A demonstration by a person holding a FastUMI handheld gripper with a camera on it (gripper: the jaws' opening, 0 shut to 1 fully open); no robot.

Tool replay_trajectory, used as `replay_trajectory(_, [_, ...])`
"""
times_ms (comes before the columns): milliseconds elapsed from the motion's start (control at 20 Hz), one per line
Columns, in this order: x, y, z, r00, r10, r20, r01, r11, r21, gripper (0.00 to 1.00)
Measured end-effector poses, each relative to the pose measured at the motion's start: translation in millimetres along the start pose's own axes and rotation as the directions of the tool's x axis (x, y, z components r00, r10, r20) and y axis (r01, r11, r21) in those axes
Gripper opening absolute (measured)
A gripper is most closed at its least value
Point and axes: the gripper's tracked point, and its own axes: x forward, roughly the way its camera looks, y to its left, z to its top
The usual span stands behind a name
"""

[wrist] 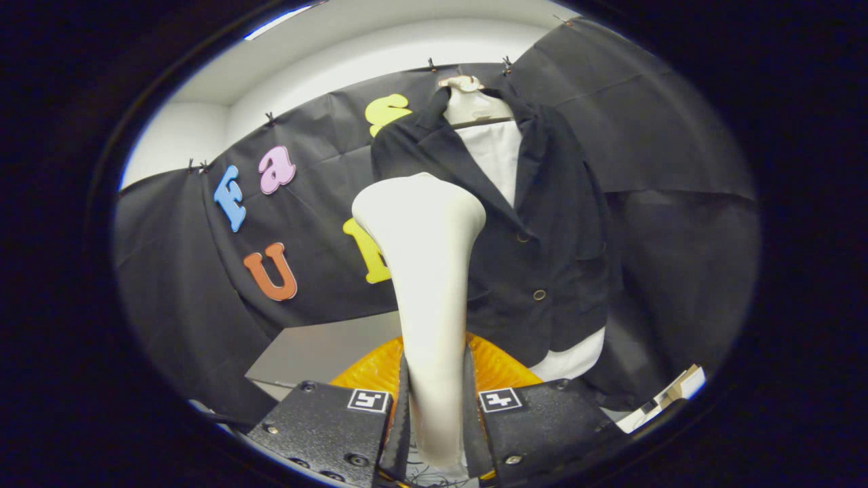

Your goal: Iron the clothes twice with a garment steamer, once on the left side and once on the right side.

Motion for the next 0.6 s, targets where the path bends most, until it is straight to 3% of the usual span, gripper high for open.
replay_trajectory(300, [-4.8,-57.5,47.2,0.994,-0.011,0.107,0.013,1.000,-0.019,0.35])
replay_trajectory(600, [-6.3,-66.3,102.8,0.967,0.021,0.253,-0.001,0.997,-0.081,0.35])
